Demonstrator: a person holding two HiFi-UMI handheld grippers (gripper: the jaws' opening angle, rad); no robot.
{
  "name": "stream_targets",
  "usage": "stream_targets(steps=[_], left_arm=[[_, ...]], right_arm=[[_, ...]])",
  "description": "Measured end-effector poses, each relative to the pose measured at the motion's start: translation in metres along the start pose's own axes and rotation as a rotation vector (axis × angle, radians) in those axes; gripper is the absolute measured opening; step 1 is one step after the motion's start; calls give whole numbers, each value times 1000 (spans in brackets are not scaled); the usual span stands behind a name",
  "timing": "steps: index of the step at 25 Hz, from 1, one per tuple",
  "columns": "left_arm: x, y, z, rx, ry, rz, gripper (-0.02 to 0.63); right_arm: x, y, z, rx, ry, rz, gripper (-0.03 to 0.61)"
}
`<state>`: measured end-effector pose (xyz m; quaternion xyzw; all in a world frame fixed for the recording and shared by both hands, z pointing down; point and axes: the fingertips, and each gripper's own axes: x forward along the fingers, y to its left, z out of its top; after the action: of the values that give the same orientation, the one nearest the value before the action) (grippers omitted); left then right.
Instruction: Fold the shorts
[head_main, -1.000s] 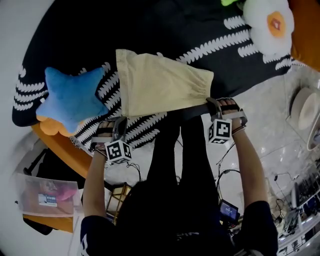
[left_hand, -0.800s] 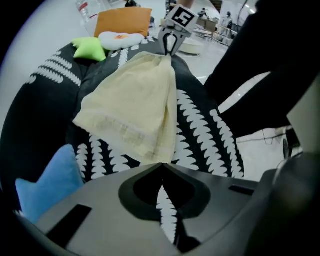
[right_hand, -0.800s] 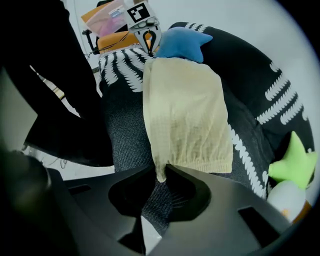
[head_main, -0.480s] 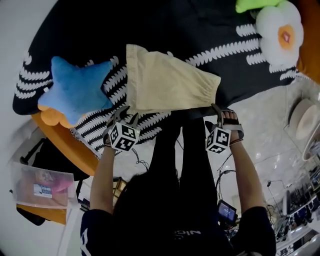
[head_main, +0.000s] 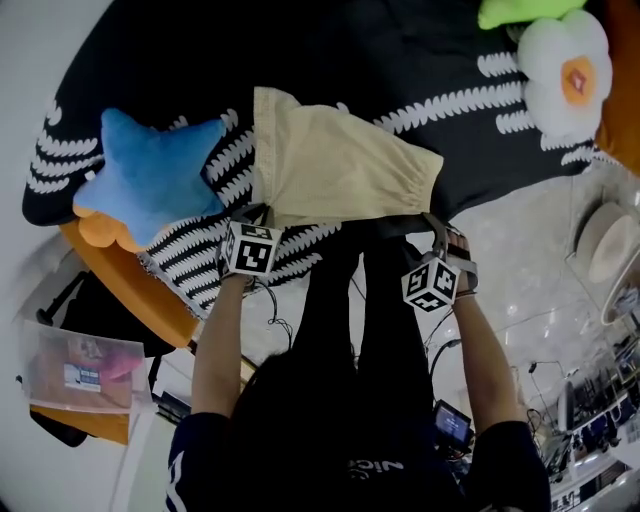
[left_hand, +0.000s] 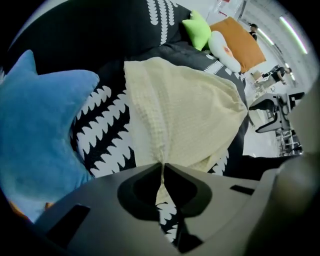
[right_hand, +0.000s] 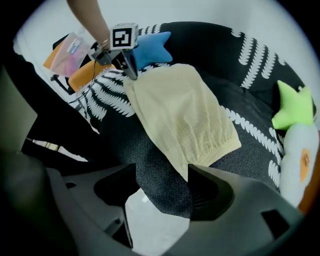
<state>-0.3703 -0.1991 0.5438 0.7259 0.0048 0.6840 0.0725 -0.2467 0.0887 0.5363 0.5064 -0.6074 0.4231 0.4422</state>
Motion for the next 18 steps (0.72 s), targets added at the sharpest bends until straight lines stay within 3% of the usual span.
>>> stream_targets(steps=[3,6,10,11,13,15,18], left_arm=[[-16,-4,-6,-26,-45,19,21],[-25,-2,-26,-116,-56,33,21],[-8,10,-62,-229,60,91,32],[-4,12,-70,-252,93,101,64],[0,11,-78,-297,127,84,217],[-1,2,-77,-317,122,51,260],[-13,-9,-69,-278,94,22,273]], right_arm=[[-3,-6,2,54,-7,-7,321],[-2,-5,-3,81,17,12,321],[4,-1,-10,106,59,51,327],[7,-1,-10,120,65,58,331],[9,-5,-10,173,61,64,334],[7,-11,-12,280,45,59,334],[-3,-21,-12,504,5,43,328]])
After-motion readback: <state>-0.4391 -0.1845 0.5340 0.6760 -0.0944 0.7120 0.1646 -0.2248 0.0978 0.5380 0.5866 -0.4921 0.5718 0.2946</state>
